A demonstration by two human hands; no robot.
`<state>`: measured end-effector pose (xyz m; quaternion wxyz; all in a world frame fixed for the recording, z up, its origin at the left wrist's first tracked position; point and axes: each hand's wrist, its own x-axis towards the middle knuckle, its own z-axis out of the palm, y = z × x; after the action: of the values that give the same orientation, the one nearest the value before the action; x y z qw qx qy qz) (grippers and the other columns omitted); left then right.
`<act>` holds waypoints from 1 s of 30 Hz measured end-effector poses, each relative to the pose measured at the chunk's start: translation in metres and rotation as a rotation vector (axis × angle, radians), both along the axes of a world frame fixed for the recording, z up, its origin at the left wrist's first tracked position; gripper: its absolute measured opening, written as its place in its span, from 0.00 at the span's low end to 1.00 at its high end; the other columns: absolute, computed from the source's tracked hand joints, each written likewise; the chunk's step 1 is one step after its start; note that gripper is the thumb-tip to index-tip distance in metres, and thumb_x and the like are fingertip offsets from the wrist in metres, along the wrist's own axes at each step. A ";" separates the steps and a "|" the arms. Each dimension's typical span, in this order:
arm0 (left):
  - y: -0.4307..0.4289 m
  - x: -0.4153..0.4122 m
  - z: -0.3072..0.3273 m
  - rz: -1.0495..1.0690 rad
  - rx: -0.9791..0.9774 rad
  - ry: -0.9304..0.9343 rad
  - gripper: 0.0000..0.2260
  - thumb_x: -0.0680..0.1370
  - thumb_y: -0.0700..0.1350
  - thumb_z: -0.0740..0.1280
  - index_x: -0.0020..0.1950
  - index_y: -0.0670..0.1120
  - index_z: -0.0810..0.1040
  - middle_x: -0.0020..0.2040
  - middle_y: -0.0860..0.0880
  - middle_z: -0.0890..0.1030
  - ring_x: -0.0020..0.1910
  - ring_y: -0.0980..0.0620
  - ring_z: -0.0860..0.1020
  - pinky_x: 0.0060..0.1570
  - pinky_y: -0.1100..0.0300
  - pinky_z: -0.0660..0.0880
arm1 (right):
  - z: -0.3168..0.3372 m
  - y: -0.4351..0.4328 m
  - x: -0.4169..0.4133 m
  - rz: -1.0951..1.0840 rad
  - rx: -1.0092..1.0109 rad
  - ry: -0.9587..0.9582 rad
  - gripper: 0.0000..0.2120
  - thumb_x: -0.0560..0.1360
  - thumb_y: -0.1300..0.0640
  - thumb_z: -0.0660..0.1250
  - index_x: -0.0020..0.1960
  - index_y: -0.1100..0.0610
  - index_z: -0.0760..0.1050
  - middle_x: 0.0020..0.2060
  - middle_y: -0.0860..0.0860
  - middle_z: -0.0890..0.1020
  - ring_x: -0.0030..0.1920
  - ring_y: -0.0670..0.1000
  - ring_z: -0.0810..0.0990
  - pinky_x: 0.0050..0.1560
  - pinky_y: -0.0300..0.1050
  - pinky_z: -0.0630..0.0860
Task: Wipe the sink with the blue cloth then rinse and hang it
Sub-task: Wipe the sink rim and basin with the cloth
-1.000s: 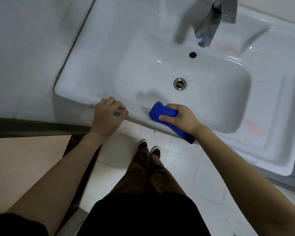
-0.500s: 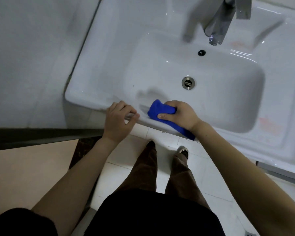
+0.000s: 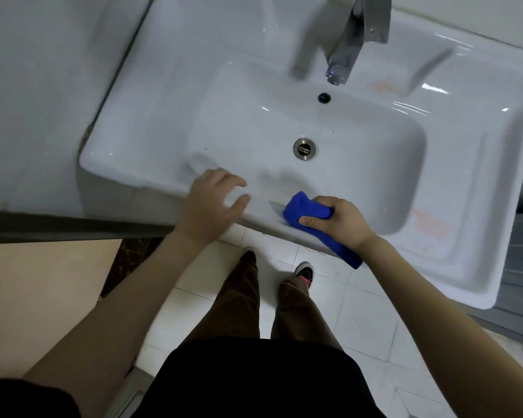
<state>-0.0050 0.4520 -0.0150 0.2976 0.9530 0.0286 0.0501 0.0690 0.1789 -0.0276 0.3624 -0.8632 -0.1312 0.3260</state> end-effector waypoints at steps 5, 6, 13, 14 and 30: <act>-0.097 -0.015 -0.011 -0.087 -0.019 0.133 0.10 0.77 0.51 0.65 0.45 0.45 0.76 0.41 0.50 0.77 0.41 0.50 0.73 0.43 0.55 0.72 | 0.002 -0.014 -0.001 0.042 -0.013 -0.028 0.12 0.72 0.38 0.70 0.48 0.46 0.79 0.41 0.44 0.82 0.42 0.47 0.79 0.46 0.50 0.78; -0.103 -0.020 -0.017 -0.055 0.009 0.127 0.10 0.77 0.52 0.65 0.44 0.46 0.75 0.40 0.50 0.76 0.42 0.50 0.72 0.43 0.55 0.72 | 0.003 -0.025 -0.002 0.032 -0.023 -0.026 0.12 0.72 0.39 0.70 0.48 0.46 0.79 0.42 0.44 0.82 0.42 0.47 0.79 0.46 0.49 0.78; -0.099 -0.023 -0.025 -0.075 0.000 0.026 0.09 0.76 0.50 0.69 0.42 0.45 0.78 0.42 0.49 0.77 0.44 0.49 0.72 0.45 0.53 0.71 | 0.024 -0.170 -0.014 -0.121 -0.122 -0.009 0.18 0.65 0.29 0.69 0.44 0.42 0.78 0.40 0.44 0.82 0.42 0.49 0.79 0.46 0.48 0.77; -0.100 -0.023 -0.026 -0.076 0.000 0.025 0.09 0.77 0.50 0.68 0.43 0.45 0.78 0.42 0.49 0.78 0.44 0.49 0.72 0.45 0.53 0.71 | 0.027 -0.183 -0.016 -0.141 -0.131 -0.020 0.21 0.63 0.27 0.69 0.44 0.42 0.78 0.40 0.44 0.82 0.42 0.49 0.79 0.45 0.48 0.77; -0.103 -0.021 -0.028 -0.069 -0.033 -0.031 0.10 0.76 0.49 0.67 0.38 0.44 0.78 0.39 0.49 0.79 0.41 0.47 0.74 0.44 0.57 0.65 | 0.033 -0.215 -0.019 -0.011 -0.321 -0.078 0.14 0.72 0.41 0.71 0.51 0.49 0.78 0.43 0.47 0.81 0.46 0.53 0.79 0.48 0.50 0.76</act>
<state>-0.0263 0.3489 -0.0425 0.3151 0.9475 -0.0083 0.0540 0.0501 -0.0362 0.0051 0.2164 -0.9227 -0.0867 0.3069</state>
